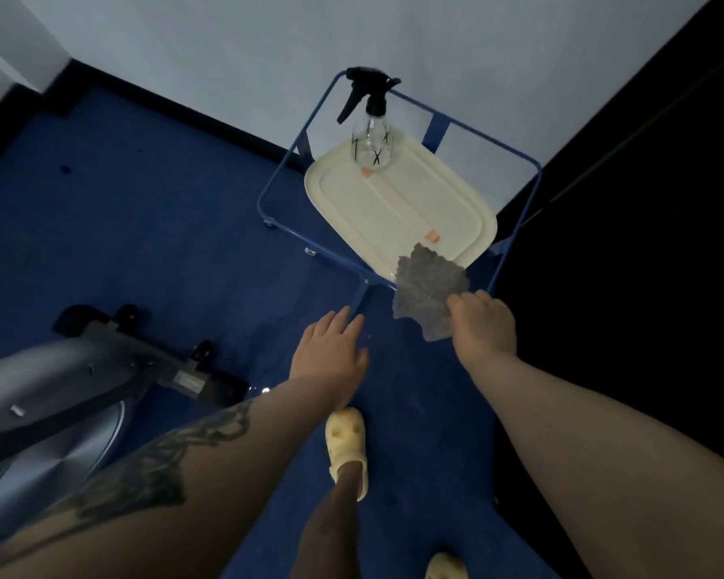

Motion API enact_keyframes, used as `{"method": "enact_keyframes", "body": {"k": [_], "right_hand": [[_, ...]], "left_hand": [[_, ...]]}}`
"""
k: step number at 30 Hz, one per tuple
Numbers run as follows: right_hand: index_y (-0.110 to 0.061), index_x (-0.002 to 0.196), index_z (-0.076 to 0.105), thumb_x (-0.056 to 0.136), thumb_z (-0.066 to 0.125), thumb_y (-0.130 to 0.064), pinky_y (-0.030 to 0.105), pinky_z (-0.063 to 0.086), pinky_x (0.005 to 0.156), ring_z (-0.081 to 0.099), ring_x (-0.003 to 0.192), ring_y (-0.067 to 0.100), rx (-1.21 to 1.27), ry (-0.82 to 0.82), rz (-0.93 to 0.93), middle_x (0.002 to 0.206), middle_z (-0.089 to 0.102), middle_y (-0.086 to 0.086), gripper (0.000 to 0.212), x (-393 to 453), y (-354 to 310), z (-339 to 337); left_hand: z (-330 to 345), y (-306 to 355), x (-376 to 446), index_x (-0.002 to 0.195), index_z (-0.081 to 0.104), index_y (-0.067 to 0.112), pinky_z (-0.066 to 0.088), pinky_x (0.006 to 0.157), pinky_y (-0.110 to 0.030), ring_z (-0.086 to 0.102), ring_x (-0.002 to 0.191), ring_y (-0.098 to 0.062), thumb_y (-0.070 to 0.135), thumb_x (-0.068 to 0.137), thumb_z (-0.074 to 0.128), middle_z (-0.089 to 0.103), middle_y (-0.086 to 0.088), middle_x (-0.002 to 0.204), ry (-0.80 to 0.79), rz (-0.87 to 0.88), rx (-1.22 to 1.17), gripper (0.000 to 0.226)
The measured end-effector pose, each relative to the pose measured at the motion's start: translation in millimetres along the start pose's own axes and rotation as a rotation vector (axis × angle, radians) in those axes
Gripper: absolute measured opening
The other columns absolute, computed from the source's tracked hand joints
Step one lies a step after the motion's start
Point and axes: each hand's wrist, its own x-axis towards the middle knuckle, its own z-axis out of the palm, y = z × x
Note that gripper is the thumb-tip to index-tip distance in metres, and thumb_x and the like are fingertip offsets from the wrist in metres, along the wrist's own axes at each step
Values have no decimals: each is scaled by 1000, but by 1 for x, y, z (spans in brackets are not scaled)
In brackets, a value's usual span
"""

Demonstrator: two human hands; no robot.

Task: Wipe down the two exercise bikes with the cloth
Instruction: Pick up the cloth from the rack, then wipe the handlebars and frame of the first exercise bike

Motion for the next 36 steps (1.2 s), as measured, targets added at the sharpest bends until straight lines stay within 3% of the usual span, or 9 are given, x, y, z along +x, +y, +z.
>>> {"method": "enact_keyframes", "body": {"k": [6,11,14,18,24,31,36], "right_hand": [[-8,87,58,87,59,-9,35,35,62,54,80,28,208,251,-156,86,59,10,2,-32,-11,-48],[-14,94,49,93,51,-29,32,37,61,56,66,21,279,322,-253,76,61,4,15,-89,-37,-78],[-18,97,46,95,46,-35,34,42,58,60,70,23,337,280,-325,80,62,3,17,-119,-53,-82],[-20,93,42,96,45,-40,31,35,55,58,69,21,327,202,-504,79,60,1,20,-165,-81,-75],[-24,88,35,97,39,-44,29,39,53,53,63,15,212,78,-796,73,56,-5,23,-264,-141,-60],[-24,91,40,97,34,-48,30,40,51,55,62,14,77,38,-1195,73,58,-5,26,-403,-261,-37],[-26,88,36,97,36,-49,27,30,44,51,56,12,55,49,-1336,67,54,-8,24,-516,-362,-13]], "left_hand": [[-24,5,-26,152,19,22,13,121,-38,12,149,-23,39,101,32,14,-3,162,72,-142,-90,56],[-30,7,-90,152,22,20,18,120,-39,18,148,-22,40,100,35,18,-3,162,154,-260,-183,57],[-22,4,-140,150,27,19,23,118,-39,25,145,-23,37,99,39,25,-4,159,264,-378,-265,56],[11,5,-224,148,33,19,26,115,-38,31,141,-23,34,97,41,32,-2,156,404,-576,-442,54],[86,-6,-375,150,30,20,25,116,-36,29,143,-21,37,99,39,29,0,158,452,-890,-633,54],[164,-56,-556,149,31,19,29,113,-35,34,139,-21,33,99,39,32,2,155,664,-1243,-773,52],[228,-102,-670,150,28,20,29,114,-35,33,140,-20,36,100,38,31,2,156,664,-1331,-790,54]]}}
